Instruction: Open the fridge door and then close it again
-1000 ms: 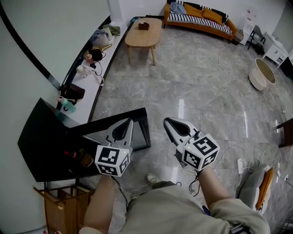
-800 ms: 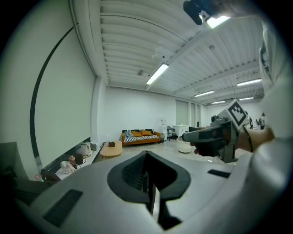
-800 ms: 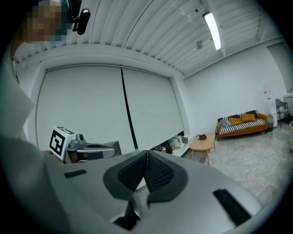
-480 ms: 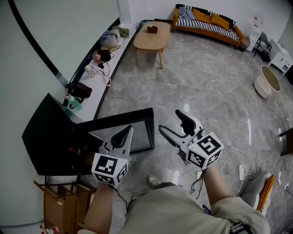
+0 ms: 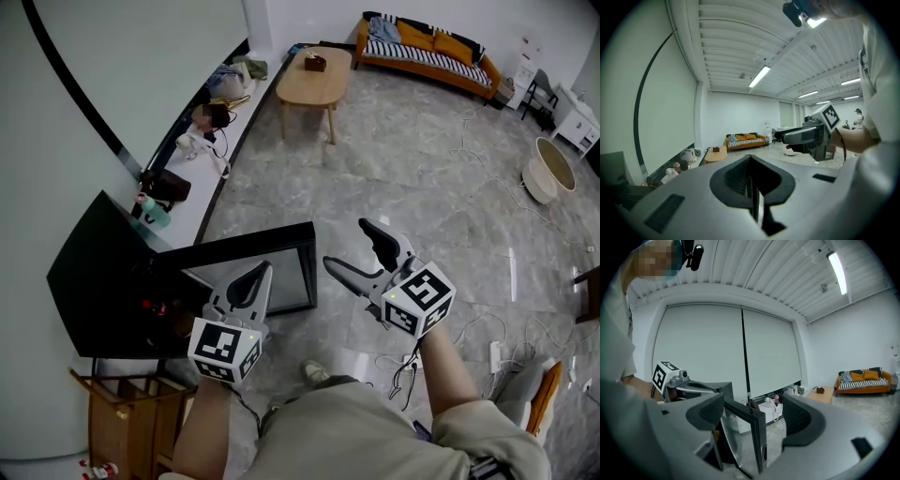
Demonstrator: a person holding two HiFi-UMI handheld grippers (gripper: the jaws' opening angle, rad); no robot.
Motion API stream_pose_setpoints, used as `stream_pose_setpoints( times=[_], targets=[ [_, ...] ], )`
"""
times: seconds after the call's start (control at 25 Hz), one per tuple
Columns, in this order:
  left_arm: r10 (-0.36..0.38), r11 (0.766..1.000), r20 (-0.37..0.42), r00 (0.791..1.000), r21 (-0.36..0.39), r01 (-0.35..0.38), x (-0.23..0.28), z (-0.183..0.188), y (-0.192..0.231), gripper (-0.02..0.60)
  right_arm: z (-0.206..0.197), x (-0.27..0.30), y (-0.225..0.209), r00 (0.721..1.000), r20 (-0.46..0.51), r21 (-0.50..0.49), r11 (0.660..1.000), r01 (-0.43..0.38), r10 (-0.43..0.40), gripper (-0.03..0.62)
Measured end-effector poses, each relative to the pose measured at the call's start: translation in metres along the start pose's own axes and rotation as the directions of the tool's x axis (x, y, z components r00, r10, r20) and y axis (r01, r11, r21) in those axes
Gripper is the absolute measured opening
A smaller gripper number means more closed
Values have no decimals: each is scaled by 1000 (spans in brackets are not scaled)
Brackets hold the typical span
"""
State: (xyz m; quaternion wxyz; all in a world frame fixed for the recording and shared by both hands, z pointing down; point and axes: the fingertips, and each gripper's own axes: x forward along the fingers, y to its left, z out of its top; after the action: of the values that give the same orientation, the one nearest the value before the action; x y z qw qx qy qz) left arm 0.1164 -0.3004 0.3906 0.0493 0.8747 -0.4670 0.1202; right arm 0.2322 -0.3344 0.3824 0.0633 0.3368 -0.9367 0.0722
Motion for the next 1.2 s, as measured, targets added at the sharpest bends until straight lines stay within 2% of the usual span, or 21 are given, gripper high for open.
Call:
stream_pose_setpoints(
  times=[0.32,0.6,0.76,1.08,1.2],
  targets=[
    [17,1000,-13,1000,12,-17,-4,-4,6,6,-5,24,-13,994,-43,-45,994,-103,101,336],
    [28,1000,-6,1000,7,-28,-1,-1,8,6,-20,53,-3,958,-112,-30,963,-270,265,336],
    [21,1000,4,1000,11,-21,-1,1,8,6,-42,70,-4,944,-160,-6,956,-294,289,334],
    [54,999,-2,999,-3,-54,-5,-4,17,6,-69,94,-2,910,-253,-47,935,-350,328,334],
    [67,998,-6,998,-14,-67,-7,-8,21,8,-77,105,-5,898,-270,-32,929,-370,348,334]
  ],
)
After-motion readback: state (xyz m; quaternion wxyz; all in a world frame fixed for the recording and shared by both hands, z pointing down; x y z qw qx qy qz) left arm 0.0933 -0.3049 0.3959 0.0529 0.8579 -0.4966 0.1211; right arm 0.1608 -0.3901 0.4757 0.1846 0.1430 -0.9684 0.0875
